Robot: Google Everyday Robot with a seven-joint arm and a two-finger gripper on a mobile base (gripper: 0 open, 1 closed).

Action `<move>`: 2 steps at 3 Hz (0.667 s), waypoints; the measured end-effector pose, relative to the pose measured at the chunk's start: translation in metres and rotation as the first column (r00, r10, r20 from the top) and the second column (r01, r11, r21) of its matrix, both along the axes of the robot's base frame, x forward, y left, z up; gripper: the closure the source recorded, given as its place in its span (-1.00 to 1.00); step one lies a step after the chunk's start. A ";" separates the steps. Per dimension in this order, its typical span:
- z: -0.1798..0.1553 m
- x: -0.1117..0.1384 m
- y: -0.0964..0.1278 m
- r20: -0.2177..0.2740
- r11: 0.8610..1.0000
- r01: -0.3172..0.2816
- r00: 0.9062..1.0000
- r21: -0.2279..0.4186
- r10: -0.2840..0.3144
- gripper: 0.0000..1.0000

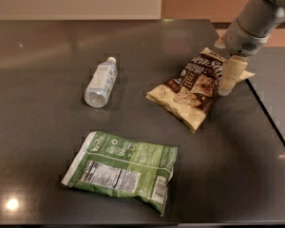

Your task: Move brown chip bag near green jalapeno chip bag

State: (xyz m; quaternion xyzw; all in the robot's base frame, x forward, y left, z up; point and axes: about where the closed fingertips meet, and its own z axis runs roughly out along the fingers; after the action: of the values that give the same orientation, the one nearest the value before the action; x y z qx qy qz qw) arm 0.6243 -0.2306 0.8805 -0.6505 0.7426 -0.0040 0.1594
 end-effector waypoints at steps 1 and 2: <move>-0.010 0.008 -0.003 -0.009 1.000 0.011 1.000 -0.012 -0.011 -1.00; -0.014 0.011 -0.003 -0.018 1.000 0.020 1.000 -0.016 -0.020 -0.65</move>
Offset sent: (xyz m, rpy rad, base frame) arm 0.0110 -0.0061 -0.0129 -0.0230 0.0301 -0.0346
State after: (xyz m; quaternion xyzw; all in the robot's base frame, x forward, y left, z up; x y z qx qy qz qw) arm 0.6350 -0.2336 0.8669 -0.6442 0.7505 -0.0057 0.1474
